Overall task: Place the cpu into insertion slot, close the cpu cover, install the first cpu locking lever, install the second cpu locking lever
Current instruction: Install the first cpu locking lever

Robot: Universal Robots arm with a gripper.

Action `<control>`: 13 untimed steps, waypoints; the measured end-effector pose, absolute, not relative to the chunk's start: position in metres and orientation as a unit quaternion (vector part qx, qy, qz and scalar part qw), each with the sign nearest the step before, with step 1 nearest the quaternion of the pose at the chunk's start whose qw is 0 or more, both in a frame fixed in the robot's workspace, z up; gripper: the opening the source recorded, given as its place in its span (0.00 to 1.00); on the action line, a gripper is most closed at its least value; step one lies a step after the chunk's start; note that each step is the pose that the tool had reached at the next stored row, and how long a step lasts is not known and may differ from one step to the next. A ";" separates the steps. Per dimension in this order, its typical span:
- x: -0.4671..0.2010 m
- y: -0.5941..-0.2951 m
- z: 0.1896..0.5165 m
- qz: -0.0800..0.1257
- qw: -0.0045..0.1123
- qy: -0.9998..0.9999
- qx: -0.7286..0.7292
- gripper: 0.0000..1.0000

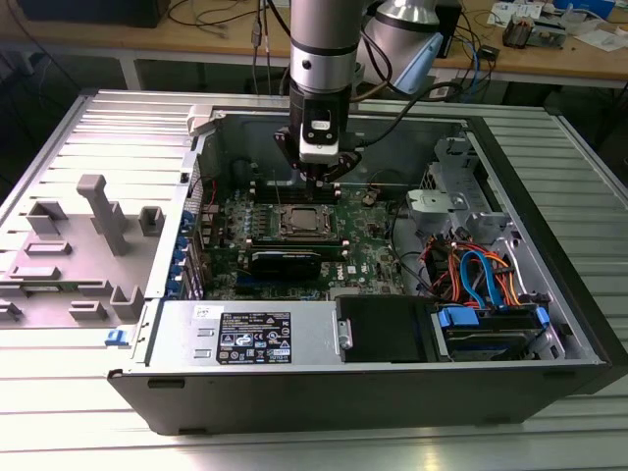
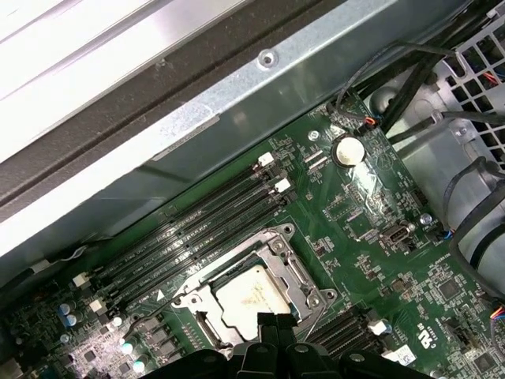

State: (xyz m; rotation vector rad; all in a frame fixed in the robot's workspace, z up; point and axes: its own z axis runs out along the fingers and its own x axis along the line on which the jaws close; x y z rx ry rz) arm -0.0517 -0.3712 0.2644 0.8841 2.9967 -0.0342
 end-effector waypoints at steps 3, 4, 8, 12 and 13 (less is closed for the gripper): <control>-0.052 -0.371 0.264 -0.011 0.009 0.959 0.282 0.11; -0.052 -0.371 0.264 -0.011 0.008 0.959 0.282 0.11; -0.052 -0.371 0.264 -0.011 0.009 0.960 0.281 0.11; -0.052 -0.371 0.264 -0.011 0.009 0.960 0.280 0.11; -0.052 -0.371 0.264 -0.011 0.009 0.960 0.280 0.11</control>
